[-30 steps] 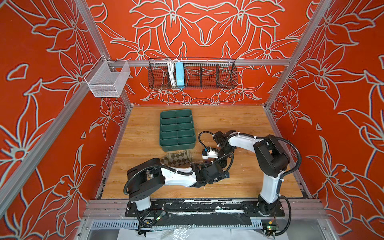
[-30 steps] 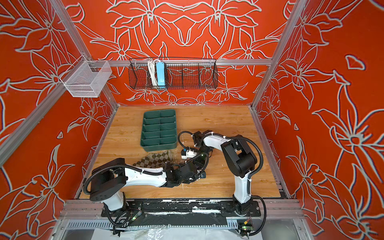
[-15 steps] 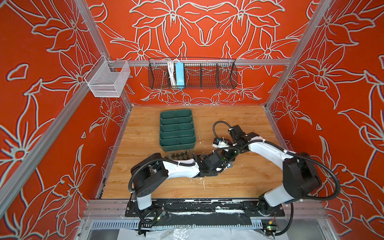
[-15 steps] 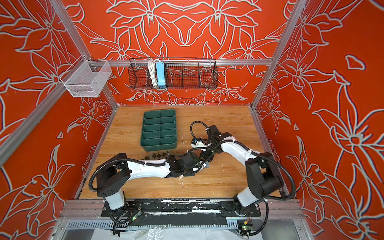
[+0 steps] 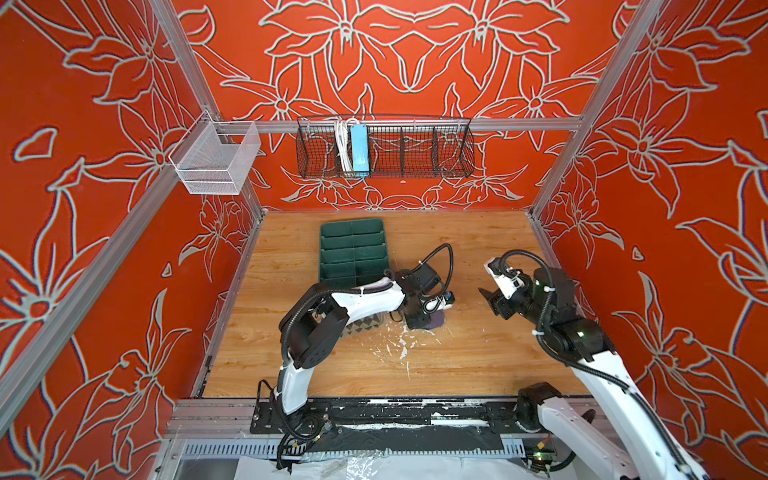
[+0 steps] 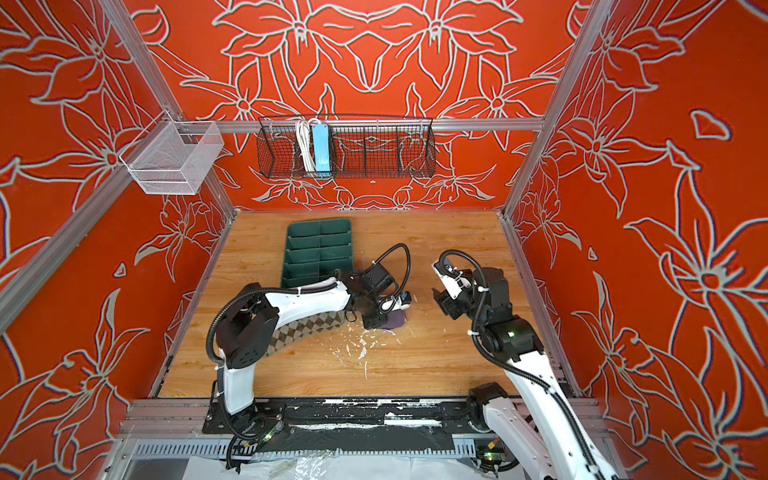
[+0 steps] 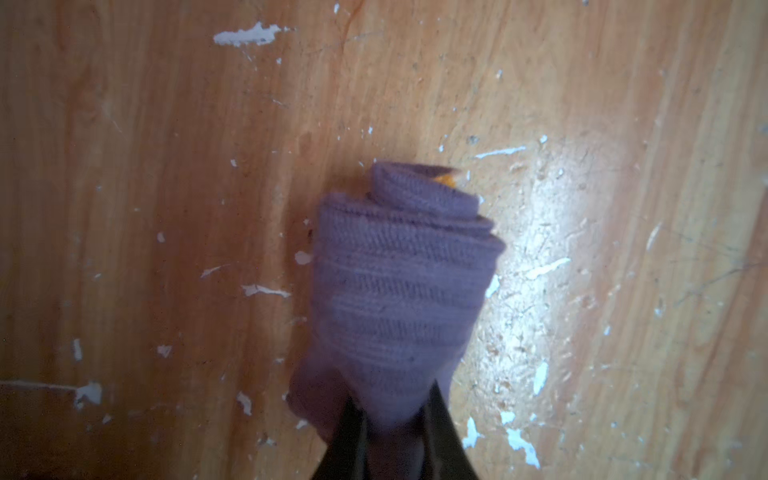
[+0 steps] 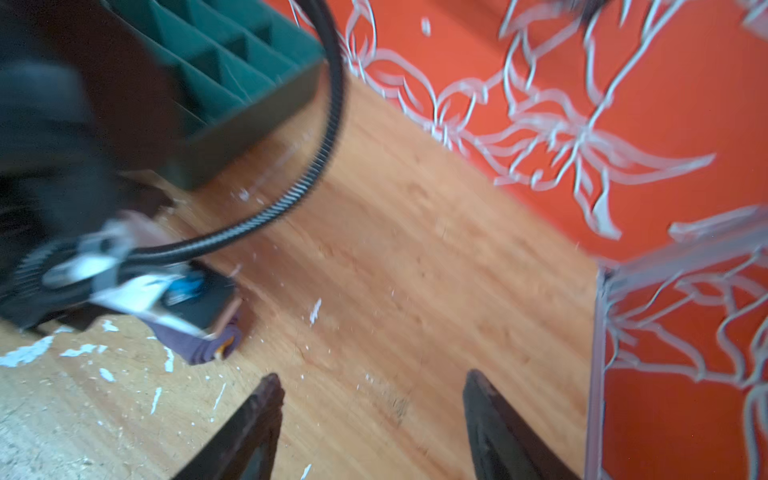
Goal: Roll the socks
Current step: 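Re-grasp the rolled sock with the right gripper while the left gripper withdraws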
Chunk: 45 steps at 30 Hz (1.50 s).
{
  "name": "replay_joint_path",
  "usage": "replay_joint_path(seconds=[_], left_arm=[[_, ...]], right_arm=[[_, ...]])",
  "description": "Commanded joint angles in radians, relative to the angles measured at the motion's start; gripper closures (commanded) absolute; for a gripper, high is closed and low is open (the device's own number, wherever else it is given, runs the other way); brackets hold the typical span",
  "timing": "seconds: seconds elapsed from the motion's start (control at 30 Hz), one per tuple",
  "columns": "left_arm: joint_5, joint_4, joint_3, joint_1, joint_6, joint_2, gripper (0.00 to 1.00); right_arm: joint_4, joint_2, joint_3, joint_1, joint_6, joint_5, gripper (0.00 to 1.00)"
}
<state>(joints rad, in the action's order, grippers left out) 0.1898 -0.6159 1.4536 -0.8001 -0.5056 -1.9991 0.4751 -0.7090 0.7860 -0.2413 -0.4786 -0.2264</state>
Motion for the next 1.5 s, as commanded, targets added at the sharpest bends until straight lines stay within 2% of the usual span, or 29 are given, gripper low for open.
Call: replay_joint_path(seconds=[0.0, 0.03, 0.1, 0.17, 0.23, 0.3, 0.33, 0.47, 0.53, 0.73, 0.87, 0.97, 1.23, 1.3, 1.37, 1.47], left_arm=[[0.233, -0.307, 0.075, 0.057, -0.032, -0.143, 0.84], [0.267, -0.344, 0.12, 0.076, -0.021, -0.178, 0.84], [0.337, -0.423, 0.203, 0.11, -0.021, -0.243, 0.84], [0.378, -0.474, 0.271, 0.139, -0.005, -0.297, 0.84], [0.411, -0.509, 0.324, 0.162, 0.012, -0.338, 0.84], [0.425, -0.515, 0.347, 0.173, 0.019, -0.355, 0.84], [0.425, -0.514, 0.35, 0.174, 0.022, -0.359, 0.83], [0.425, -0.511, 0.349, 0.176, 0.022, -0.362, 0.83], [0.424, -0.508, 0.342, 0.177, 0.023, -0.364, 0.83], [0.426, -0.502, 0.334, 0.179, 0.024, -0.37, 0.83], [0.424, -0.497, 0.335, 0.178, 0.03, -0.372, 0.83], [0.423, -0.495, 0.341, 0.179, 0.035, -0.369, 0.83], [0.413, -0.463, 0.35, 0.179, 0.054, -0.325, 0.8], [0.398, -0.423, 0.33, 0.179, 0.066, -0.282, 0.76], [0.387, -0.384, 0.305, 0.179, 0.068, -0.232, 0.72], [0.367, -0.33, 0.267, 0.177, 0.068, -0.154, 0.66]], right_arm=[[0.139, 0.067, 0.002, -0.004, -0.258, -0.316, 0.26], [0.187, 0.082, -0.004, -0.013, -0.318, -0.382, 0.25], [0.233, 0.077, -0.018, -0.052, -0.362, -0.376, 0.25], [0.263, 0.03, -0.028, -0.139, -0.386, -0.276, 0.26], [0.24, -0.043, -0.062, -0.291, -0.411, -0.092, 0.25], [0.134, -0.121, -0.122, -0.385, -0.42, 0.031, 0.23], [0.051, -0.158, -0.156, -0.416, -0.413, 0.053, 0.21], [-0.331, -0.304, -0.248, -0.446, -0.376, 0.05, 0.18], [-0.429, -0.401, -0.243, -0.445, -0.384, 0.072, 0.18], [-0.513, -0.637, -0.163, -0.443, -0.459, 0.194, 0.18], [-0.485, -0.738, -0.11, -0.432, -0.503, 0.168, 0.2], [-0.403, -0.798, -0.063, -0.432, -0.518, 0.137, 0.29], [-0.15, -0.887, 0.023, -0.438, -0.489, 0.056, 0.69], [-0.11, -0.895, 0.031, -0.438, -0.467, 0.059, 0.87], [-0.075, -0.893, 0.035, -0.438, -0.45, 0.067, 1.0], [-0.057, -0.879, 0.026, -0.437, -0.406, 0.097, 1.0]])
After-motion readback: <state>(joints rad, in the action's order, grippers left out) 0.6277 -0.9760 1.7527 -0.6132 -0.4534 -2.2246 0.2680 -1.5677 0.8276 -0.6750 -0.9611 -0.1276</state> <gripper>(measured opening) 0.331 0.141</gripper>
